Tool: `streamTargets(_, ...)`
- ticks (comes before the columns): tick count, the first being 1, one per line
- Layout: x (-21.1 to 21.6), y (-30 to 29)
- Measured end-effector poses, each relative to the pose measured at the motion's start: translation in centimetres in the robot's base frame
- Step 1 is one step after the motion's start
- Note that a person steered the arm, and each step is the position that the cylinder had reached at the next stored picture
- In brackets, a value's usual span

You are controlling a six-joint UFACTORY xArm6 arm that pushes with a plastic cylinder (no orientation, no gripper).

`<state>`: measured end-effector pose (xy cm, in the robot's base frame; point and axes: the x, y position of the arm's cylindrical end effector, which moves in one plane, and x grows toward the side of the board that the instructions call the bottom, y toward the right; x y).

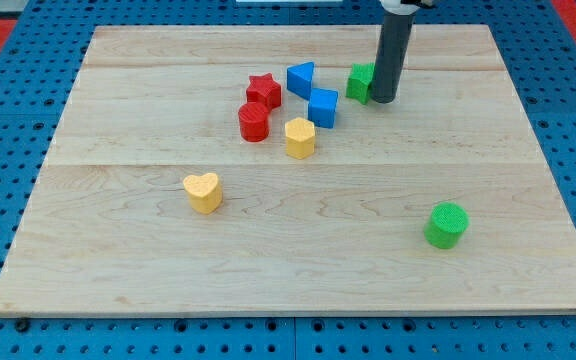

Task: Move green circle close to green star

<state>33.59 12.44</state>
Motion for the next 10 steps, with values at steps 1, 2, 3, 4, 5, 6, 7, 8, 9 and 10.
streamTargets(1,0.3,4.5)
streamTargets(2,3.2,9.5)
streamTargets(3,8.2,13.0)
streamTargets(4,14.5,16.5)
streamTargets(5,19.6,16.8)
streamTargets(6,22.9,13.8)
streamTargets(7,23.6,7.9)
streamTargets(8,23.6,1.9)
streamTargets(9,23.4,1.0)
streamTargets(10,22.9,1.8)
